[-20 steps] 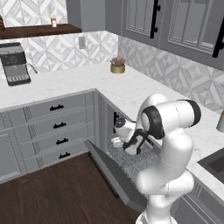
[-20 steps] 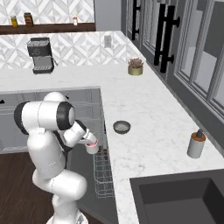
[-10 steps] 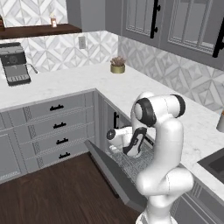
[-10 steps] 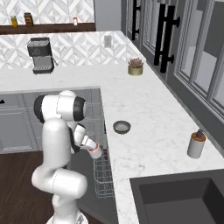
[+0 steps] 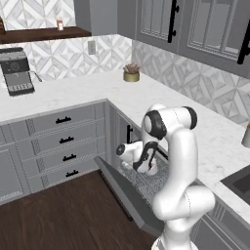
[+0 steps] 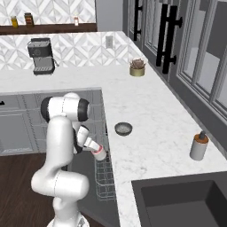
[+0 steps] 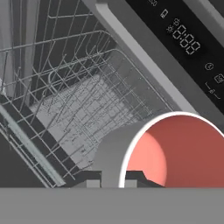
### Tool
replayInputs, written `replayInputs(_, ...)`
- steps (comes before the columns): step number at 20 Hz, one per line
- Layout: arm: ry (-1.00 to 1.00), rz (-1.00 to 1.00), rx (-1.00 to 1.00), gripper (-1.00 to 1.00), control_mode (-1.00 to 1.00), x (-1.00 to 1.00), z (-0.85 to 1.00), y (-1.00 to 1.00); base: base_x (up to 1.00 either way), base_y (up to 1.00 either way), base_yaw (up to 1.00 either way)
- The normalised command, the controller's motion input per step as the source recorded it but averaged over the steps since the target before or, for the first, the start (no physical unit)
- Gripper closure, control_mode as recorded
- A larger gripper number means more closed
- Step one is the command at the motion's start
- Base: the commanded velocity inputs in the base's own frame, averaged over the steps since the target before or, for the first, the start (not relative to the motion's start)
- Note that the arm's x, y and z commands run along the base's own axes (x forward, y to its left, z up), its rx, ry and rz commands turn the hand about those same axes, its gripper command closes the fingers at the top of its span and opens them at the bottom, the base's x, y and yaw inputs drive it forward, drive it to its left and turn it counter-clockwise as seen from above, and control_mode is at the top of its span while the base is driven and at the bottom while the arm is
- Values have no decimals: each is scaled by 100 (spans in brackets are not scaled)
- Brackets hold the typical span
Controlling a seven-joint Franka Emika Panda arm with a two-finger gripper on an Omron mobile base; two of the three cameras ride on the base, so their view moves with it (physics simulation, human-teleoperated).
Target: Pick up the cup and bowl from the counter, place them in the dishwasher, and close the dishwasher door.
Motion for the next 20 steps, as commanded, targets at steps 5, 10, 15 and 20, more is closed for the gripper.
replayInputs(5, 0, 0, 0, 100, -100, 21, -15, -57, 0, 0, 0)
replayInputs(10, 0, 4, 0, 100, -100, 20, -34, -17, 0, 0, 0)
replayInputs(15, 0, 11, 2, 100, -100, 16, -56, -1, 0, 0, 0)
replayInputs(20, 0, 12, 3, 100, -100, 11, -73, 4, 0, 0, 0)
